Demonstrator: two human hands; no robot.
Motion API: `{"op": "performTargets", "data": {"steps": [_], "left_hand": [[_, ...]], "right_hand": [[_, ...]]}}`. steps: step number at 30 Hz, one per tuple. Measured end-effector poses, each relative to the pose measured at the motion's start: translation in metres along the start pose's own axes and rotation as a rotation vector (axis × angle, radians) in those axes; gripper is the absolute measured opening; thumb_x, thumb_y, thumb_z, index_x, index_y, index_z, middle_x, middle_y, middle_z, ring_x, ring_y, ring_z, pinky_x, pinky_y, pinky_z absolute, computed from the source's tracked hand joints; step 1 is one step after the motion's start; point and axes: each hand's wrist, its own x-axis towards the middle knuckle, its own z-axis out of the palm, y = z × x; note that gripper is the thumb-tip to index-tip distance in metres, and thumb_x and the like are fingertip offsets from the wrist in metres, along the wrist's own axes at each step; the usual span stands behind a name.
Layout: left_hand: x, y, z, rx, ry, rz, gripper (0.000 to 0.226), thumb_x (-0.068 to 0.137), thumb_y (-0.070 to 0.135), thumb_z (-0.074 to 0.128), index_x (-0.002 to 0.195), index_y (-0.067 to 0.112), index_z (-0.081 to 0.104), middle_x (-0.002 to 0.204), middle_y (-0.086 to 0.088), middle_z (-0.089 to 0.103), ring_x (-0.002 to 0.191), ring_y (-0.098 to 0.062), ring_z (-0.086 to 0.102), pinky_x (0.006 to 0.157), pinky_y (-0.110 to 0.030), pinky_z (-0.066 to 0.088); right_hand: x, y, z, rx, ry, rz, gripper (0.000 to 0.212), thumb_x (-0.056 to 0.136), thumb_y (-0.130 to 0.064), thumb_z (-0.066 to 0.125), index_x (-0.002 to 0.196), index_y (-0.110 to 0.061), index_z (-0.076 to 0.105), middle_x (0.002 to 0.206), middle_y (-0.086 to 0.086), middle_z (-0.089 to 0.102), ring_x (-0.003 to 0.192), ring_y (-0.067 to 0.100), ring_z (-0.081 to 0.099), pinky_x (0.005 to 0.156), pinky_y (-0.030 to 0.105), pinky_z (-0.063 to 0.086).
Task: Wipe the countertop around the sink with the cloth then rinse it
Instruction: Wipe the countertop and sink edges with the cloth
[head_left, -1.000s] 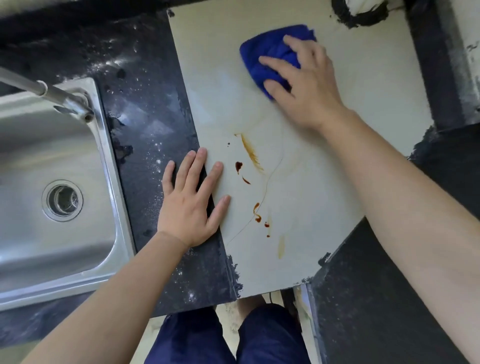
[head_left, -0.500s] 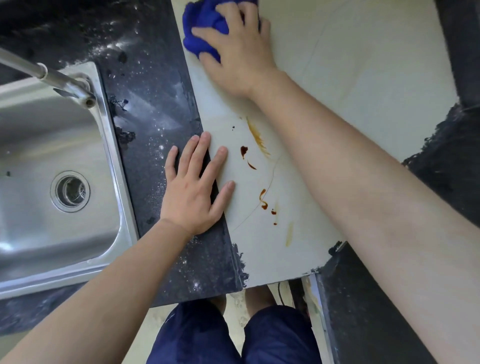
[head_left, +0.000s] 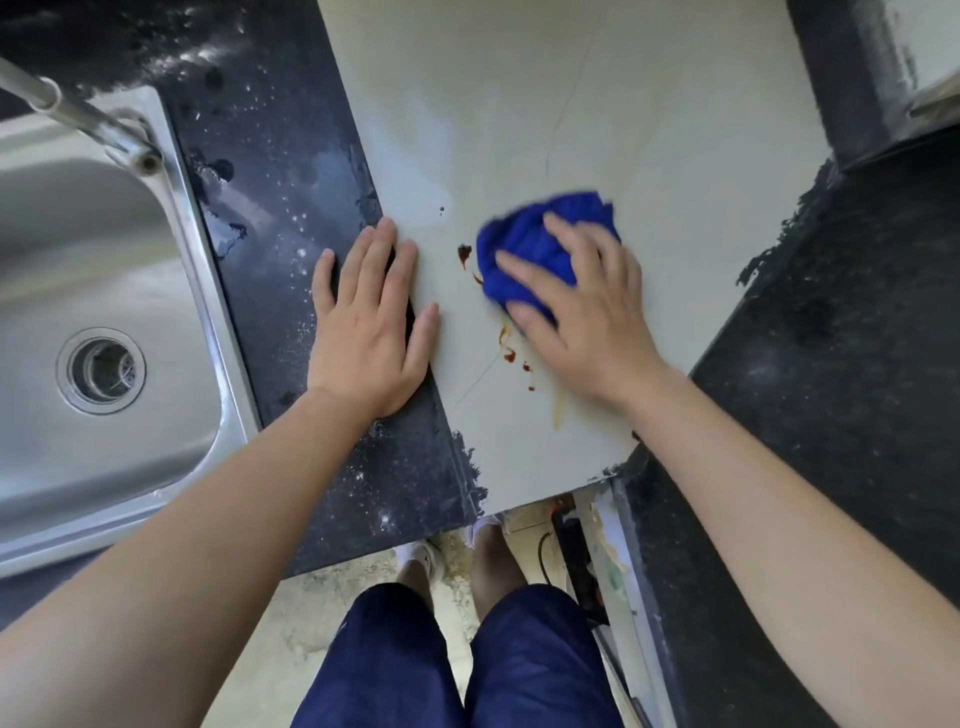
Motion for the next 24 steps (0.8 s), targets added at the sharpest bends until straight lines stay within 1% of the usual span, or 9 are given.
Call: {"op": "performTargets", "data": {"steps": [4,6,8,12,14,17,19,21,24], "left_hand": [[-0.003,0.001,0.0,0.04,0.04,-0.015,0.065,0.102,0.044,0.027,0.154,0.005,0.029,0.165,-0.017,0.016,0.153,-0.031,0.013,0.12,-0.058,0.004],[-0.005,0.002,-0.001,0.093,0.071,-0.056,0.064,0.103,0.042,0.026,0.155,0.006,0.025,0.165,-0.019,0.012,0.153,-0.032,0.009,0.119,-0.062,0.002],[-0.008,0.004,-0.002,0.131,0.109,-0.099,0.063,0.103,0.04,0.027,0.156,0.005,0.025,0.164,-0.021,0.012,0.153,-0.034,0.01,0.118,-0.066,0.003],[-0.01,0.005,-0.004,0.121,0.082,-0.146,0.065,0.103,0.042,0.025,0.157,0.007,0.021,0.165,-0.021,0.008,0.153,-0.035,0.006,0.117,-0.066,0.002],[-0.008,0.005,-0.004,0.097,0.045,-0.147,0.066,0.102,0.044,0.026,0.158,0.01,0.016,0.166,-0.018,0.004,0.154,-0.034,0.002,0.118,-0.066,0.001],[-0.006,0.004,-0.002,0.064,0.007,-0.145,0.066,0.102,0.044,0.026,0.158,0.01,0.015,0.167,-0.014,0.005,0.154,-0.031,0.002,0.118,-0.065,0.0],[-0.005,0.003,-0.001,0.058,-0.022,-0.136,0.065,0.102,0.043,0.025,0.157,0.009,0.018,0.166,-0.013,0.011,0.153,-0.03,0.006,0.119,-0.064,-0.001],[-0.003,0.003,-0.001,0.063,-0.05,-0.121,0.064,0.102,0.042,0.023,0.156,0.009,0.022,0.165,-0.012,0.016,0.153,-0.03,0.011,0.119,-0.063,0.001],[-0.003,0.002,-0.001,0.059,-0.06,-0.12,0.062,0.102,0.04,0.024,0.155,0.01,0.024,0.165,-0.012,0.017,0.152,-0.03,0.012,0.12,-0.062,0.002]], "right_hand": [[0.1,-0.027,-0.001,0.001,-0.05,0.168,0.048,0.099,-0.057,0.037,0.146,-0.051,0.041,0.165,0.0,0.019,0.148,0.03,0.018,0.12,0.047,0.013],[0.12,-0.042,0.002,-0.013,-0.072,0.212,0.048,0.1,-0.056,0.034,0.147,-0.053,0.037,0.166,-0.002,0.016,0.15,0.027,0.014,0.12,0.047,0.01],[0.105,-0.048,0.007,-0.039,-0.078,0.206,0.047,0.1,-0.055,0.033,0.147,-0.051,0.038,0.166,-0.001,0.018,0.15,0.027,0.015,0.12,0.049,0.011],[-0.004,-0.046,0.015,-0.038,0.007,0.08,0.043,0.099,-0.051,0.043,0.139,-0.042,0.056,0.158,0.009,0.037,0.144,0.035,0.033,0.114,0.055,0.025],[-0.075,-0.047,0.013,-0.017,-0.025,0.065,0.043,0.101,-0.049,0.045,0.141,-0.039,0.055,0.158,0.012,0.036,0.144,0.037,0.032,0.114,0.057,0.024],[-0.154,-0.055,0.007,-0.001,-0.115,0.098,0.045,0.101,-0.046,0.048,0.146,-0.039,0.049,0.163,0.012,0.027,0.149,0.037,0.023,0.118,0.061,0.016],[-0.159,-0.054,0.006,0.016,-0.157,0.109,0.047,0.101,-0.048,0.045,0.148,-0.041,0.046,0.165,0.012,0.022,0.15,0.036,0.019,0.12,0.06,0.011],[-0.13,-0.052,0.009,0.019,-0.171,0.116,0.048,0.101,-0.053,0.039,0.148,-0.045,0.044,0.166,0.01,0.02,0.15,0.036,0.017,0.121,0.057,0.008],[-0.052,-0.044,0.009,-0.01,-0.101,0.141,0.051,0.098,-0.058,0.035,0.147,-0.047,0.043,0.166,0.008,0.021,0.15,0.035,0.018,0.12,0.053,0.013]]}}
